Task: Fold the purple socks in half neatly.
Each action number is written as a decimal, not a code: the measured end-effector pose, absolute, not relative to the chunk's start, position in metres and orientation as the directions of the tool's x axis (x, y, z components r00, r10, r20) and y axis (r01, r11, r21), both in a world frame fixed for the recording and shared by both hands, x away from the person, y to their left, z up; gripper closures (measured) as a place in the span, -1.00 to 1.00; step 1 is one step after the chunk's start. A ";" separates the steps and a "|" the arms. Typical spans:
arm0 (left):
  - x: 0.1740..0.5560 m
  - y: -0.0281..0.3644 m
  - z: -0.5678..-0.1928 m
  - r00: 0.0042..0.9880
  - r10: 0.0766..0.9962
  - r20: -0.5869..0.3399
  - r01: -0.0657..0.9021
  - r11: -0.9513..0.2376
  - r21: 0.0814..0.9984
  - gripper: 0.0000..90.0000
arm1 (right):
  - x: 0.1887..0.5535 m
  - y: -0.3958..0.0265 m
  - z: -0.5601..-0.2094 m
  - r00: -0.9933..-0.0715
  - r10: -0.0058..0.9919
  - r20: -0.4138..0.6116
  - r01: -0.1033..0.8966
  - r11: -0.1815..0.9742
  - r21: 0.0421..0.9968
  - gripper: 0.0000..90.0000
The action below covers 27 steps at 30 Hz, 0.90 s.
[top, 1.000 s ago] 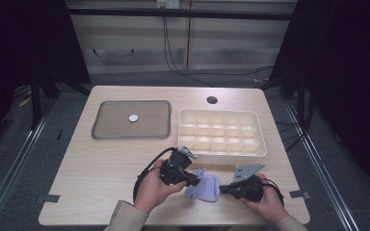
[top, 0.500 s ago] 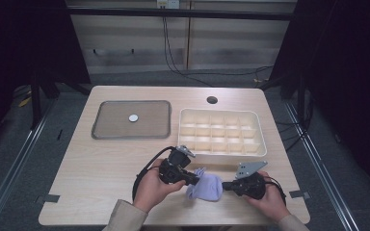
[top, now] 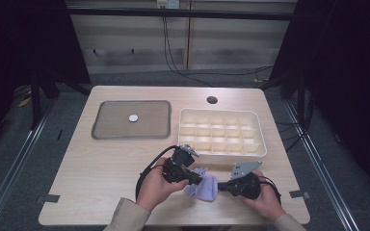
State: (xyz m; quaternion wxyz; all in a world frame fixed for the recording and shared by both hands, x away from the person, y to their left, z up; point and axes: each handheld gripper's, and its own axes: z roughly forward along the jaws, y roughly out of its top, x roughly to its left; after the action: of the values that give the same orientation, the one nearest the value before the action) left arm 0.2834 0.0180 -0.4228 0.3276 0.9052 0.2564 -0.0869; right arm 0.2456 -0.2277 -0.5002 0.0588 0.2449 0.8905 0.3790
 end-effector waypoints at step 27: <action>0.285 0.007 -0.433 0.852 0.408 -0.328 0.524 -0.661 0.537 0.82 | 0.245 -0.217 -0.501 -0.892 0.446 0.072 0.360 0.606 0.709 1.00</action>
State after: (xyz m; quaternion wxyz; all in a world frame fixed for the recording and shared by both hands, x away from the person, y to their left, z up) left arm 0.2854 0.0072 -0.4326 0.3215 0.9070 0.2568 -0.0900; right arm 0.2455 -0.2166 -0.5007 0.0560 0.2255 0.8943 0.3825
